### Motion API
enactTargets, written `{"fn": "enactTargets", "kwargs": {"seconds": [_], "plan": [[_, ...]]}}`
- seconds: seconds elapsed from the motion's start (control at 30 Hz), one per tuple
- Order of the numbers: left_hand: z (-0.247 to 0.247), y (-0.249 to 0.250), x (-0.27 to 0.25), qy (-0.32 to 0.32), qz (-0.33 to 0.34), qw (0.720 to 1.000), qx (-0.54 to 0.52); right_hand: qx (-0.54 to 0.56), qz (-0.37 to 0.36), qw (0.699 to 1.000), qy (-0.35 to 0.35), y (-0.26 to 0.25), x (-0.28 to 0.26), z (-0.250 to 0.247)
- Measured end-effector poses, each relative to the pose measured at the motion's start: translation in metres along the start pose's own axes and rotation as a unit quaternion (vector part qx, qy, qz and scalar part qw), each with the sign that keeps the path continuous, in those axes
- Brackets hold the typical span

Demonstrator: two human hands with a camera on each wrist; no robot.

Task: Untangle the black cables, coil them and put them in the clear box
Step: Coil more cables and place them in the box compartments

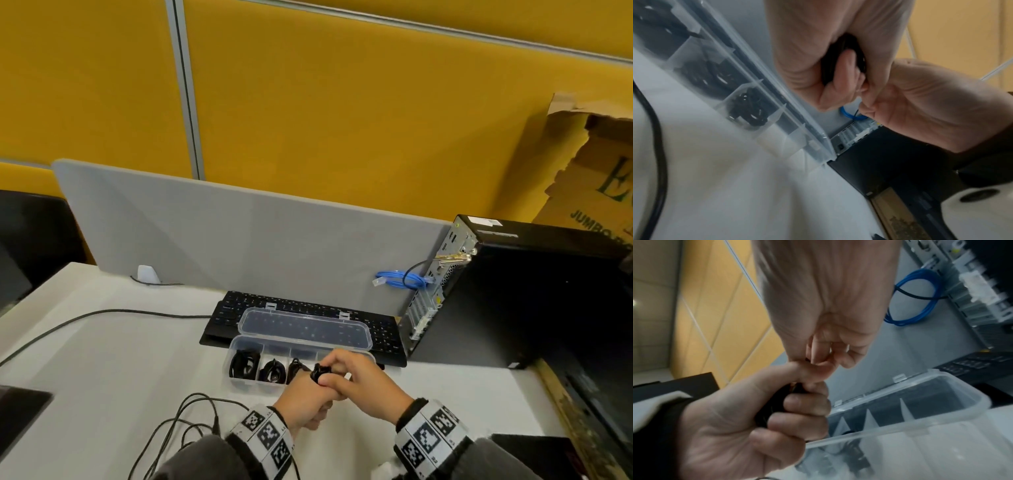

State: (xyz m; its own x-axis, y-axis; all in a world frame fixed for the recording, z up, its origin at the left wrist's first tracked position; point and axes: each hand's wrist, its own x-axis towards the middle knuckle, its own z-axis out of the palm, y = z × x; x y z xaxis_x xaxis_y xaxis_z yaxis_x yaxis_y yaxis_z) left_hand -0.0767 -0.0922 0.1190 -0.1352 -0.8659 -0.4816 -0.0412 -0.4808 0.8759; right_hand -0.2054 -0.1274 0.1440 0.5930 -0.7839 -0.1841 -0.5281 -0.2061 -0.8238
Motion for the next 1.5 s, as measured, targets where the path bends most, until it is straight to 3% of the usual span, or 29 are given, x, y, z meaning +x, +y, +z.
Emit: {"fn": "enactTargets", "kwargs": {"seconds": [0.13, 0.2, 0.33, 0.5, 0.6, 0.9, 1.33, 1.5], "plan": [[-0.013, -0.011, 0.022, 0.088, 0.122, 0.978, 0.142, 0.009, 0.027, 0.996, 0.082, 0.027, 0.03, -0.014], [-0.027, -0.019, 0.027, 0.12, 0.13, 0.963, 0.203, -0.008, 0.053, 0.992, 0.115, 0.041, 0.044, -0.022], [-0.046, -0.035, 0.034, 0.113, 0.107, 0.935, 0.32, -0.154, 0.106, 0.981, 0.047, 0.067, 0.064, -0.011], [-0.051, -0.042, 0.041, 0.092, 0.105, 0.944, 0.3, -0.258, 0.121, 0.959, 0.014, 0.074, 0.076, 0.011], [-0.051, -0.044, 0.043, 0.104, 0.113, 0.943, 0.295, -0.377, 0.105, 0.92, -0.002, 0.072, 0.07, 0.013], [-0.05, -0.045, 0.043, 0.107, 0.117, 0.939, 0.304, -0.561, 0.079, 0.821, -0.066, 0.054, 0.069, 0.021], [-0.051, -0.046, 0.042, 0.128, 0.131, 0.94, 0.288, -0.404, 0.14, 0.9, -0.08, 0.042, 0.08, 0.023], [-0.06, -0.044, 0.032, 0.105, 0.151, 0.948, 0.261, -0.436, 0.125, 0.889, -0.057, 0.028, 0.07, 0.025]]}}
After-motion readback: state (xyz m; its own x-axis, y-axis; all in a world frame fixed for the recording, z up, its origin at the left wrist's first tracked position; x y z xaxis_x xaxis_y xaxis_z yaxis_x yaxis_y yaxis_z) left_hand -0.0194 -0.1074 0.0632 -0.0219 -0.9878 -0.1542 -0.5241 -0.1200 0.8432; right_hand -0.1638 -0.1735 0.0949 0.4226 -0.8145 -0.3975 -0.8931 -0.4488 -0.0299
